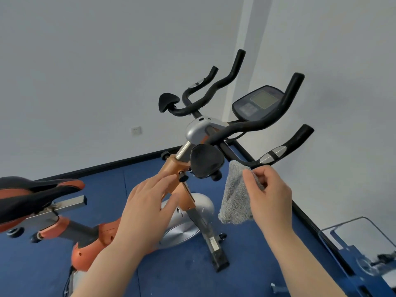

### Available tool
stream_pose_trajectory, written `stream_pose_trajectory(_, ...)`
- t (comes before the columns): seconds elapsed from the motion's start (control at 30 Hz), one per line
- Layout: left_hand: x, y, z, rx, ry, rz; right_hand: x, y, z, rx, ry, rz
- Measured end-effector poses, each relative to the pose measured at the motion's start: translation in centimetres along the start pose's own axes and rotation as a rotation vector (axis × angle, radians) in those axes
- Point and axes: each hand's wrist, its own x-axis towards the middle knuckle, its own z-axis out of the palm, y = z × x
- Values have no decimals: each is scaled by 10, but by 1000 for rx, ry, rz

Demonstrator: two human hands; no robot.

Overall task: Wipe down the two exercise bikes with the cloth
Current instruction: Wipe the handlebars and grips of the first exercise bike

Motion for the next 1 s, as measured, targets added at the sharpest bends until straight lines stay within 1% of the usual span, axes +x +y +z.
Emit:
stream_pose_trajectory(0.23, 55, -4, 19, 24, -24, 57, 33, 8, 15, -2, 17, -1)
stream_pose_trajectory(0.37, 83, -5, 32, -23, -24, 78, 47, 12, 27, -17, -6, 23)
stream_pose_trajectory(0.47, 95, -8, 39, -23, -80, 114, 56, 12, 33, -36, 5, 27)
stream_pose_trajectory(0.6, 117, -12, 39, -54, -93, 148, 70, 5, 43, -44, 43, 40)
stream_pose_trajectory(0.7, 138, -15, 39, -71, -128, 207, 79, -4, 58, -41, 65, 3)
stream_pose_trajectory(0.87, 167, -30, 37, -53, -228, 347, 72, -4, 96, -177, -132, -58)
stream_pose_trajectory(1.0, 180, -47, 42, -51, -310, 396, 53, 3, 101, -383, -105, -115)
